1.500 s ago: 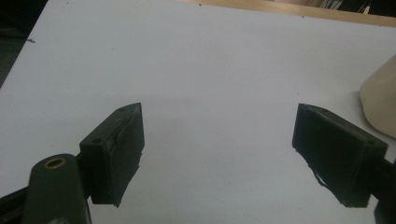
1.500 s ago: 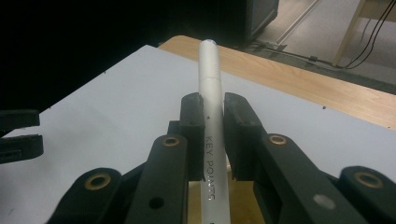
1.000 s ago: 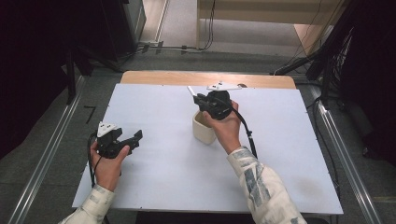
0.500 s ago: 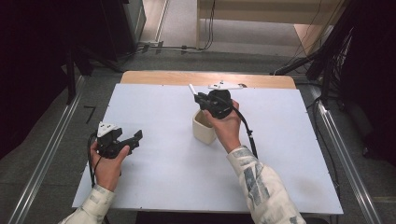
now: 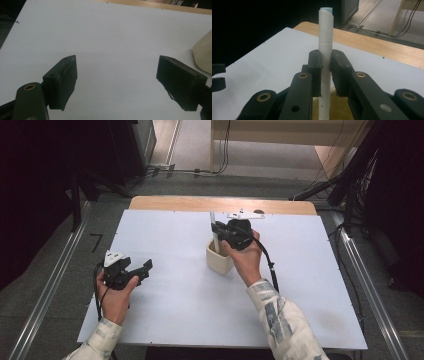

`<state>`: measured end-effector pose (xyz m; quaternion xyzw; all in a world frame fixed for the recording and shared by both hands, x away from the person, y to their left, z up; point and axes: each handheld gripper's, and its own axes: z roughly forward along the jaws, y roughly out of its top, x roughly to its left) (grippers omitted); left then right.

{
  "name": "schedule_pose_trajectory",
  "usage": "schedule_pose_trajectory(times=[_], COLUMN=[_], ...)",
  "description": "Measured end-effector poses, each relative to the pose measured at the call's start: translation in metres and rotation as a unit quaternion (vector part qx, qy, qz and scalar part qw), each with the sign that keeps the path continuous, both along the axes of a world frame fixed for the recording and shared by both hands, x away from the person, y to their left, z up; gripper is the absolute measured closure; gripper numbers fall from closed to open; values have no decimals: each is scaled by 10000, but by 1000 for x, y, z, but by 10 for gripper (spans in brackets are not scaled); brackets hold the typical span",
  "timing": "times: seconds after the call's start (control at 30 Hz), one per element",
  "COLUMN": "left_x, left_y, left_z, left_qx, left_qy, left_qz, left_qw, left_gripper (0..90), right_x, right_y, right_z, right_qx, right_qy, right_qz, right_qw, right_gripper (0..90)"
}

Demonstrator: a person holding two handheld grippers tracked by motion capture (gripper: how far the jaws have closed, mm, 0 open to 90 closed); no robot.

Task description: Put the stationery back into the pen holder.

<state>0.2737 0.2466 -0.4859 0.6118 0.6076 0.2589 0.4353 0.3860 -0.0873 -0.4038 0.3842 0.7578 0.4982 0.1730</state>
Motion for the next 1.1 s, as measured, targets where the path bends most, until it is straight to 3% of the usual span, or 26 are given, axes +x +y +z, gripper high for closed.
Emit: schedule_pose_trajectory(times=[0.07, 0.1, 0.17, 0.2, 0.3, 0.47, 0.7, 1.1], left_x=[0, 0, 0, 0, 0, 0, 0, -2], left_y=[0, 0, 0, 0, 0, 0, -2, -4], left_z=[0, 0, 0, 0, 0, 0, 0, 1], left_qx=[-9, -9, -10, -16, -2, 11, 24, 17], left_qy=[-2, -6, -8, 1, -12, 0, 13, 8], left_qz=[13, 16, 21, 19, -1, 4, 7, -50], left_qw=[10000, 10000, 10000, 10000, 10000, 10000, 10000, 10000], left_gripper=[179, 179, 178, 179, 179, 179, 178, 177], right_x=[-3, -5, -9, -11, -16, -26, -42, -58], right_y=[-4, -7, -13, -17, -31, -54, -84, -121], right_z=[0, -1, -3, -4, -9, -18, -32, -52], right_qx=[41, 59, 127, 152, 307, 201, 8, -189], right_qy=[15, 11, 64, 73, 121, 124, 141, 193], right_qz=[28, 31, 70, 72, 97, 48, -63, -416], right_qw=[10000, 10000, 9999, 9998, 9994, 9997, 9999, 9988], right_gripper=[759, 712, 510, 471, 389, 276, 199, 177])
